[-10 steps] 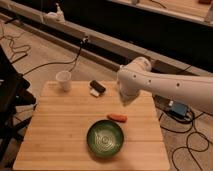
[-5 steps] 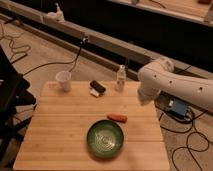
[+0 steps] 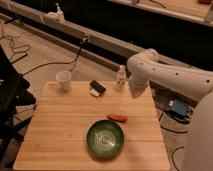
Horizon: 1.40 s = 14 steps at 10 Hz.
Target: Move the arm in a circular motion
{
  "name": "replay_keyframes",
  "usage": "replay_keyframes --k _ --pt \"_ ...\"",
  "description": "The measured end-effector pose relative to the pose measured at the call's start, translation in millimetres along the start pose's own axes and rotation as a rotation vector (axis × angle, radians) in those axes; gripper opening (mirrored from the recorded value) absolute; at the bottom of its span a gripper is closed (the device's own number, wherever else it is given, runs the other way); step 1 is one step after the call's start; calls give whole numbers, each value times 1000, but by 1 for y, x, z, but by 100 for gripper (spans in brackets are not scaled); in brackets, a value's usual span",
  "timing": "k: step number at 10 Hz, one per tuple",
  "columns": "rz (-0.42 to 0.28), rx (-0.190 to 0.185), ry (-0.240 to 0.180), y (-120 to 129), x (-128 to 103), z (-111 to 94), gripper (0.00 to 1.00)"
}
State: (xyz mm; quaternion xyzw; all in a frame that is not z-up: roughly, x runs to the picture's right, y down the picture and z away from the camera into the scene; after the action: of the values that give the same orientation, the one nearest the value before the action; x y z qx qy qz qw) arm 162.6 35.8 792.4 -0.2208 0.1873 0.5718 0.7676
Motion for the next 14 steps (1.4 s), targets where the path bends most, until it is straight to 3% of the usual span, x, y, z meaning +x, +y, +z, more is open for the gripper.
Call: replay_keyframes --k 2,4,6,8,10,12,14 --pt "-61 -57 9 37 -4 -1 0" --pt "-143 -119 30 69 13 -4 0" --pt "-197 -144 38 76 33 -8 0" --pt "-205 -152 25 61 54 -15 0" --pt "-150 -115 9 25 58 -15 0" --pt "-51 -53 6 -23 56 -9 0" --pt "10 4 14 -48 38 0 0"
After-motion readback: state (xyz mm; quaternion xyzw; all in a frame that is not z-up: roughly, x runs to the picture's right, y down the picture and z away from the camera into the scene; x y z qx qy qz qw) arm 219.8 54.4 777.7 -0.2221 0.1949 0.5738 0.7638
